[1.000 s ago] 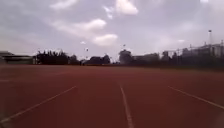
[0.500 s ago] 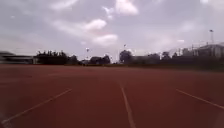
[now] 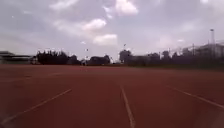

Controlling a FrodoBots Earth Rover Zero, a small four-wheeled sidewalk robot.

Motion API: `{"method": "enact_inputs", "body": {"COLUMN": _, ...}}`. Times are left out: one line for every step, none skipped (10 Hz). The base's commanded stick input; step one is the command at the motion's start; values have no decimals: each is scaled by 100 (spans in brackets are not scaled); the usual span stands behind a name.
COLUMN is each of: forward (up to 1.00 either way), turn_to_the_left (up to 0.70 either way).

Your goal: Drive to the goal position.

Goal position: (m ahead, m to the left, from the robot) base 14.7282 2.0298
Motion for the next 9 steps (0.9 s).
{"method": "enact_inputs", "body": {"forward": 45, "turn_to_the_left": 0}}
{"method": "enact_inputs", "body": {"forward": 45, "turn_to_the_left": 0}}
{"method": "enact_inputs", "body": {"forward": 45, "turn_to_the_left": 0}}
{"method": "enact_inputs", "body": {"forward": 45, "turn_to_the_left": 0}}
{"method": "enact_inputs", "body": {"forward": 45, "turn_to_the_left": 0}}
{"method": "enact_inputs", "body": {"forward": 45, "turn_to_the_left": 0}}
{"method": "enact_inputs", "body": {"forward": 45, "turn_to_the_left": 0}}
{"method": "enact_inputs", "body": {"forward": 45, "turn_to_the_left": 0}}
{"method": "enact_inputs", "body": {"forward": 45, "turn_to_the_left": 0}}
